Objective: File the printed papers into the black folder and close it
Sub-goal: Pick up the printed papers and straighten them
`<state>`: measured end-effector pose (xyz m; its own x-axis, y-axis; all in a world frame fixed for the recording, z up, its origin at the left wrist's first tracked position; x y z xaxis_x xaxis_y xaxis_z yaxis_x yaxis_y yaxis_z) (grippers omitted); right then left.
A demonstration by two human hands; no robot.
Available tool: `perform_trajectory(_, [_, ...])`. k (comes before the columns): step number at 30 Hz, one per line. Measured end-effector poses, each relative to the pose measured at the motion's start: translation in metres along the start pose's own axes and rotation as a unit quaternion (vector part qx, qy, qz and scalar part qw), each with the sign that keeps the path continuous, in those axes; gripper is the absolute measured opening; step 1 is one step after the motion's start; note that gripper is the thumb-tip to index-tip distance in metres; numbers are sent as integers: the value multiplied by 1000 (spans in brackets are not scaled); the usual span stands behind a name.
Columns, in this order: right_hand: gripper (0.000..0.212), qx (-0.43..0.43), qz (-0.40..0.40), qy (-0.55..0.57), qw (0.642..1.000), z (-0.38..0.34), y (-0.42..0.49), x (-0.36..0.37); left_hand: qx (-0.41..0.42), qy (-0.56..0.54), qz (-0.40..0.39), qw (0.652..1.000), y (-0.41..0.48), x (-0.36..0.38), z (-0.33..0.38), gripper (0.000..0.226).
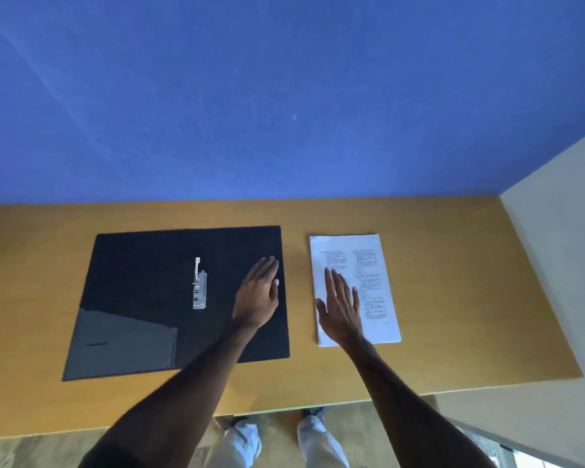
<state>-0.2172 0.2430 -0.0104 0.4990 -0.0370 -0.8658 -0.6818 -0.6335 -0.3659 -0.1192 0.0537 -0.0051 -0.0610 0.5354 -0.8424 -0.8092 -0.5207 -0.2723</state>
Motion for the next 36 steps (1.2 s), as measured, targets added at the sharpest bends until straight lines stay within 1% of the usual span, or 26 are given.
perform_trajectory(3, [76, 55, 22, 25, 998, 43, -6, -20, -7, -2, -43, 999, -6, 28, 44, 56])
perform_trajectory(6, [73, 120, 65, 64, 989, 81, -7, -33, -34, -25, -78, 996, -7, 50, 79, 58])
perform_trajectory(8, [70, 166, 79, 102, 978, 101, -6, -40, -69, -45, -93, 992, -9, 61, 96, 56])
perform_trajectory(11, [64, 213, 73, 162, 961, 122, -2, -48, -133, -70, -106, 983, -9, 75, 114, 58])
perform_trajectory(14, [58, 213, 45, 181, 959, 134, 4, -54, -173, -98, -106, 974, -6, 84, 125, 63])
perform_trajectory(17, [51, 207, 40, 194, 958, 142, 11, -59, -212, -133, -89, 964, -1, 87, 132, 57])
perform_trajectory(21, [51, 211, 36, 231, 949, 146, 21, -62, -249, -171, -76, 950, 1, 88, 137, 61])
perform_trajectory(25, [46, 240, 37, 284, 927, 152, 24, -64, -254, -195, -86, 943, 1, 86, 139, 62])
perform_trajectory(28, [43, 242, 37, 293, 924, 151, 24, -63, -251, -210, -90, 941, 0, 84, 138, 62])
perform_trajectory(31, [41, 243, 58, 315, 915, 146, 22, -65, -246, -214, -91, 941, -3, 85, 137, 64])
perform_trajectory(34, [38, 236, 62, 375, 895, 145, 22, -67, -246, -222, -82, 940, -4, 85, 137, 64])
perform_trajectory(36, [40, 244, 56, 404, 880, 145, 21, -70, -248, -229, -78, 938, -5, 86, 138, 64])
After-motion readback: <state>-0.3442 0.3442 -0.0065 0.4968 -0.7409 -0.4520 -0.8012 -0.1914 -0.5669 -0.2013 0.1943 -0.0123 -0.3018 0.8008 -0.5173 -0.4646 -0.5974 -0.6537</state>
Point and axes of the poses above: each hand's wrist, its own y-axis towards the middle knuckle, its own x-axis out of the palm, z = x × y, the point moved 2 cm from there along y, towards the middle knuckle, and after that the axes turned 6 degrees about -x, right-handed, at the moved point
